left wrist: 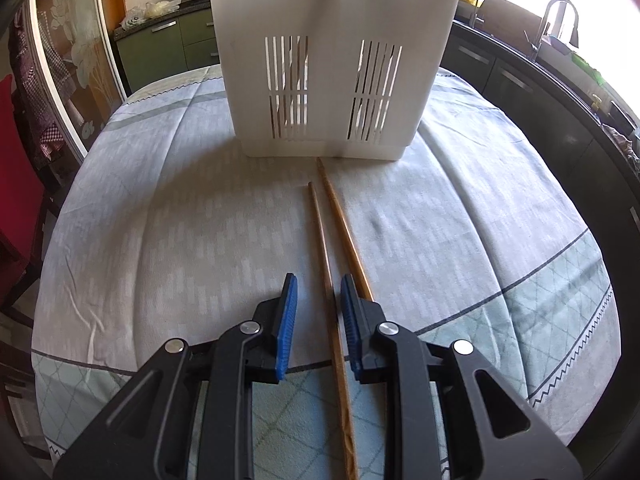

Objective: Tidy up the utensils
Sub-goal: 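Move both open grippers back to the last chopsticks on the cloth, then grasp a chopstick with the left gripper while the right gripper grasps the last one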

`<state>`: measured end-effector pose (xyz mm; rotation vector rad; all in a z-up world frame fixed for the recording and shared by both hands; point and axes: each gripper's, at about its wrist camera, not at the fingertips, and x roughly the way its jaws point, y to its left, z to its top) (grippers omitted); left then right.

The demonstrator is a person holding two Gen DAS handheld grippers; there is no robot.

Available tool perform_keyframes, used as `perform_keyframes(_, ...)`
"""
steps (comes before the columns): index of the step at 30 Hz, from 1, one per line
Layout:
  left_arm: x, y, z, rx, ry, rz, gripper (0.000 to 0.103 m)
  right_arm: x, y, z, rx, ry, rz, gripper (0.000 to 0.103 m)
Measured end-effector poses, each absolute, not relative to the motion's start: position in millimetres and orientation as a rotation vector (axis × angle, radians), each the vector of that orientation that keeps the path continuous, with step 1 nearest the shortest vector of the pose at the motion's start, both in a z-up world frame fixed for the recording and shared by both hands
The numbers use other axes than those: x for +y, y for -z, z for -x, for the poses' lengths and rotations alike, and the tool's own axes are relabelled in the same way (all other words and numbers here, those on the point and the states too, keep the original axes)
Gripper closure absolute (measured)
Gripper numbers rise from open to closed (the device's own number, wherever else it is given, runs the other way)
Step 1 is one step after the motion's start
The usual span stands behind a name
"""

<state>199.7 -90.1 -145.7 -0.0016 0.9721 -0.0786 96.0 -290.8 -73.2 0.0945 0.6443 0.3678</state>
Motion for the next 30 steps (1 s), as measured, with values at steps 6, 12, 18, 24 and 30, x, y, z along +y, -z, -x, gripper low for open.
perform_keyframes(6,-95,146,-202,0.965,0.05,-0.024,0.081,-290,72,-98,0.649,-0.371,-0.096,0.089)
perform_keyframes(12,-100,142,-203,0.963,0.049,-0.032,0.097,-290,72,-98,0.652,-0.374,-0.099,0.077)
perform_keyframes(18,-95,136,-198,0.919,0.038,-0.041,0.097,-289,73,-101,0.656,-0.377,-0.101,0.077)
perform_keyframes(24,-87,109,-183,0.819,0.016,-0.054,0.097,-282,81,-109,0.688,-0.377,-0.08,0.077)
perform_keyframes(30,-73,81,-160,0.716,-0.008,-0.054,0.097,-263,97,-127,0.759,-0.395,-0.039,0.077)
